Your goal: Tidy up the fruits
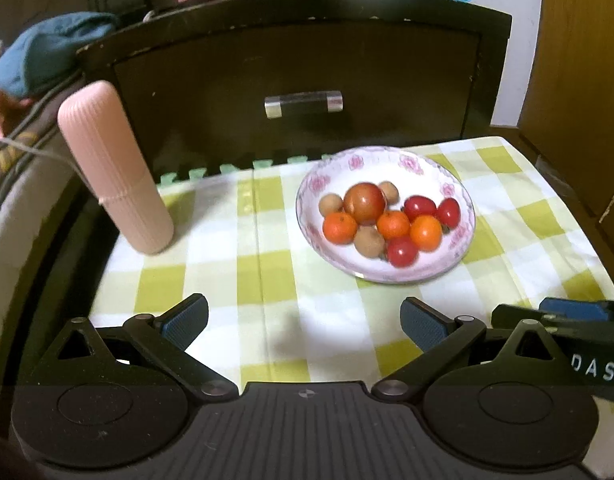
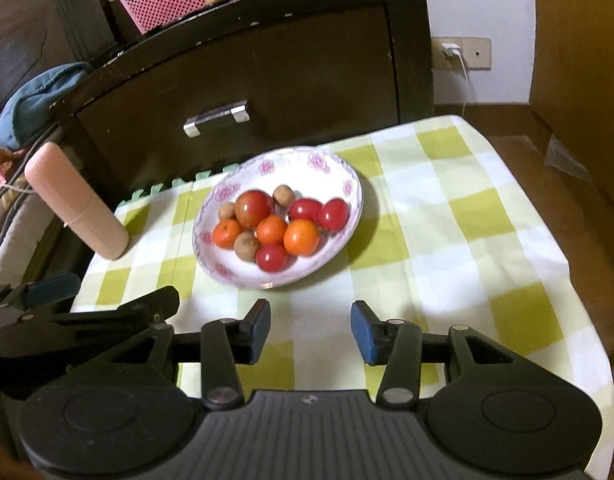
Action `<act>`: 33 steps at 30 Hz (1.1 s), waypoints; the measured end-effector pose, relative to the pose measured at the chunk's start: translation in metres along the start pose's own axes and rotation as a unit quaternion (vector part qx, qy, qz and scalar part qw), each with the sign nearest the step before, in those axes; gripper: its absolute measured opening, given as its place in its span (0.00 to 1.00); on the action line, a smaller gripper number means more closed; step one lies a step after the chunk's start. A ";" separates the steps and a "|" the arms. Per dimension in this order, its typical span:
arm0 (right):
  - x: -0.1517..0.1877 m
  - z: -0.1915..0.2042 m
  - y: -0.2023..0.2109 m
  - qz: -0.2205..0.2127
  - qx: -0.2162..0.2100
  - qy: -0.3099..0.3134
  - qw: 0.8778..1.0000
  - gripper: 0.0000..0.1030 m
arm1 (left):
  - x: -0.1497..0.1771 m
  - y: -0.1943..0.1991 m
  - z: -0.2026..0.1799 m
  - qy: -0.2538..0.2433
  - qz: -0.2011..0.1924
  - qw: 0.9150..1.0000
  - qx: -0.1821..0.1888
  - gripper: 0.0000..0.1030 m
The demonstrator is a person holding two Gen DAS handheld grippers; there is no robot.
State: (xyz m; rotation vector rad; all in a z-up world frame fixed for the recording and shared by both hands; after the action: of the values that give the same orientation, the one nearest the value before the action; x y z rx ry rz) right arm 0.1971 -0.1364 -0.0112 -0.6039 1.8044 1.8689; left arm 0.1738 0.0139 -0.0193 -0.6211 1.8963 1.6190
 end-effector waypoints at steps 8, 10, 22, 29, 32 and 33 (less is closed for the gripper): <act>0.024 0.000 0.017 0.007 -0.002 0.000 1.000 0.41 | 0.017 0.019 -0.003 0.005 0.003 1.000 0.010 1.00; 0.028 0.000 0.021 0.006 -0.004 -0.002 1.000 0.41 | 0.021 0.023 -0.003 0.010 0.004 1.000 0.015 1.00; 0.047 0.002 0.045 0.004 -0.013 -0.006 1.000 0.41 | 0.040 0.040 -0.004 0.007 0.010 1.000 0.024 1.00; 0.059 0.005 0.055 0.004 -0.019 -0.008 1.000 0.41 | 0.050 0.048 -0.006 0.004 0.013 1.000 0.028 1.00; 0.063 0.005 0.060 0.001 -0.019 -0.006 1.000 0.42 | 0.055 0.052 -0.007 0.003 0.013 0.999 0.030 1.00; 0.065 0.005 0.061 0.001 -0.018 -0.005 1.000 0.42 | 0.056 0.053 -0.007 0.003 0.014 0.999 0.030 1.00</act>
State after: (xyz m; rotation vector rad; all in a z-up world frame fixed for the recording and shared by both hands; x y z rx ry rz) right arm 0.1086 -0.1312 -0.0019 -0.6044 1.7695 1.9059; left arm 0.0965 0.0161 -0.0183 -0.5779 1.9578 1.5728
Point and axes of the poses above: each gripper's, at about its wrist camera, not at the fingertips, and y roughly against the way its jaws point, z to its left, x to its underside, the point moved 8 cm from there along -y, roughly the way its jaws point, and after that the axes turned 14 degrees about x, right-handed, at the moved point
